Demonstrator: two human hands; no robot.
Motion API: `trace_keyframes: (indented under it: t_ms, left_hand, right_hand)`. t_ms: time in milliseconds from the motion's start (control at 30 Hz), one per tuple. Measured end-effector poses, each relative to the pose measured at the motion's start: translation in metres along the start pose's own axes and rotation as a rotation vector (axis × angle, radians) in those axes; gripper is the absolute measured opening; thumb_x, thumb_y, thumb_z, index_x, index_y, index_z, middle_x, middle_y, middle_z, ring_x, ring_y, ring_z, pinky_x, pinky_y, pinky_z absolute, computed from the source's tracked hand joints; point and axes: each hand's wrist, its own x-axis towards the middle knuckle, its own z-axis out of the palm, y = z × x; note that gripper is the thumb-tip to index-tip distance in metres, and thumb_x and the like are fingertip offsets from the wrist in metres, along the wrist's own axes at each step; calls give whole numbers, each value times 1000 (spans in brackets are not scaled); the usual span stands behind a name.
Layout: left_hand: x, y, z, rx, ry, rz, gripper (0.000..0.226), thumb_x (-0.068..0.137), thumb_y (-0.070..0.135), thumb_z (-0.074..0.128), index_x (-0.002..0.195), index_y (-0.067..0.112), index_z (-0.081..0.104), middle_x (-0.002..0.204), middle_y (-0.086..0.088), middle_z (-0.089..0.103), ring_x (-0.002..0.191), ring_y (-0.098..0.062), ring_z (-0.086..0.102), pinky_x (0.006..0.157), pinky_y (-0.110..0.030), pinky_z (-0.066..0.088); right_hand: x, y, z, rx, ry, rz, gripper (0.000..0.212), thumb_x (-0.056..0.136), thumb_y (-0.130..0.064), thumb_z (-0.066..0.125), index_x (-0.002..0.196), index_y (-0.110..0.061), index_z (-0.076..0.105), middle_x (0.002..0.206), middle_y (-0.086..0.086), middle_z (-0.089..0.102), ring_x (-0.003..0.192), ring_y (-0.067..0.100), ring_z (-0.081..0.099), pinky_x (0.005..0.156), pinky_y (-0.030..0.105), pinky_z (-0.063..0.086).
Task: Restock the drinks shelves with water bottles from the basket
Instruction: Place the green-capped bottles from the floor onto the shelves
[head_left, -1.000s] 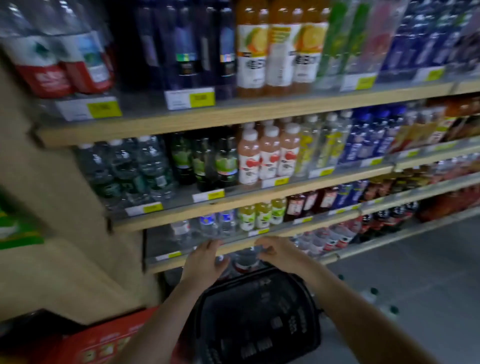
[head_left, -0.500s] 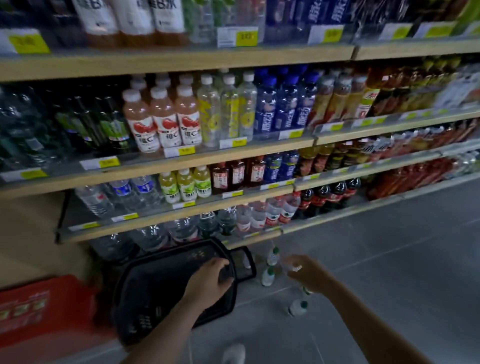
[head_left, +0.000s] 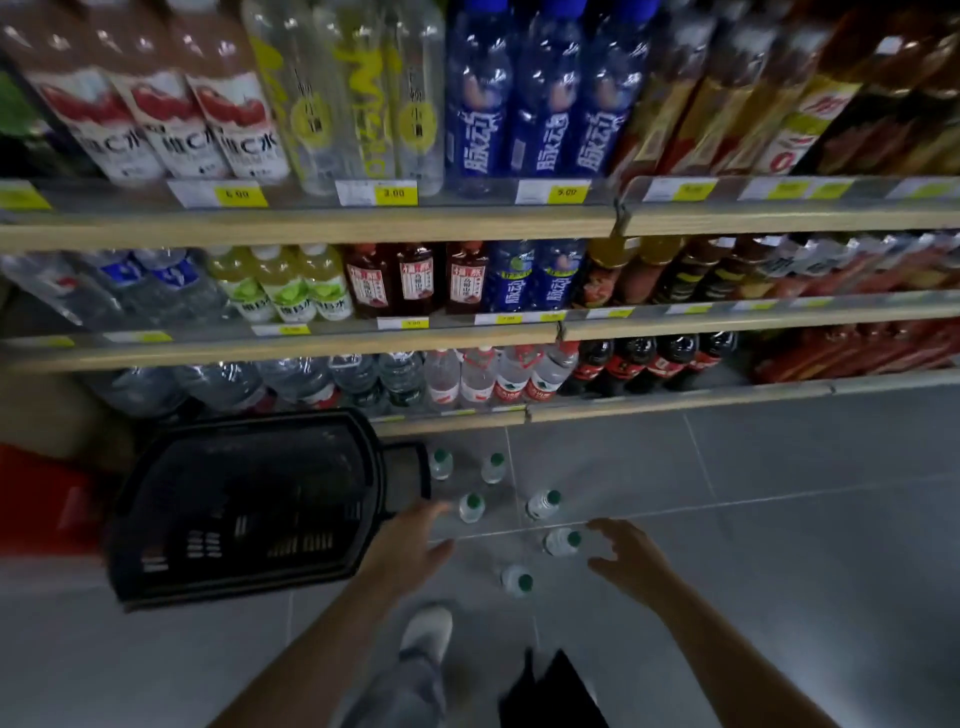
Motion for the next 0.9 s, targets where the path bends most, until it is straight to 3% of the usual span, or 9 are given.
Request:
trace_keyframes:
  t_ms: [200, 367, 500, 733, 900]
  left_hand:
    - [21, 2, 92, -89, 50, -214, 60, 88, 37, 58, 141, 20, 37, 143, -1, 41, 128, -16, 43, 101, -24, 33]
    - [54, -17, 207, -193, 132, -306, 61, 86, 31, 64, 140, 22, 38, 142, 1, 42, 128, -16, 43, 100, -21, 32]
    - [88, -48, 307, -218, 124, -290, 67, 81, 27, 69, 140, 19, 38, 142, -3, 42, 128, -21, 44, 103, -26, 33]
    - [150, -105, 444, -254, 148, -225, 84, 72, 23, 78, 143, 20, 33, 145, -6, 42, 131, -24, 41, 110, -34, 33]
    - [173, -123, 472, -332, 297, -230, 57, 78, 24, 74, 130, 14, 51, 133, -8, 56, 119, -24, 54, 102, -29, 39]
  right_hand:
    - [73, 65, -12, -135, -124, -143, 55, 85, -19, 63, 136, -13, 42, 135, 10, 46, 121, 24, 46, 101, 29, 35]
    - [152, 133, 35, -143, -191, -188, 63, 82, -20, 69, 138, -12, 40, 140, 9, 42, 127, 24, 43, 106, 31, 32]
    - [205, 192, 94, -64, -234, -174, 70, 78, -14, 73, 139, -11, 39, 141, 10, 41, 129, 25, 41, 108, 38, 33]
    - [286, 268, 198, -60, -188, -297, 73, 75, 0, 72, 139, -7, 37, 143, 14, 40, 130, 27, 41, 108, 28, 26]
    - [315, 282, 223, -61, 10, -332, 40, 85, -13, 64, 122, -14, 50, 113, 12, 63, 97, 30, 61, 82, 30, 43]
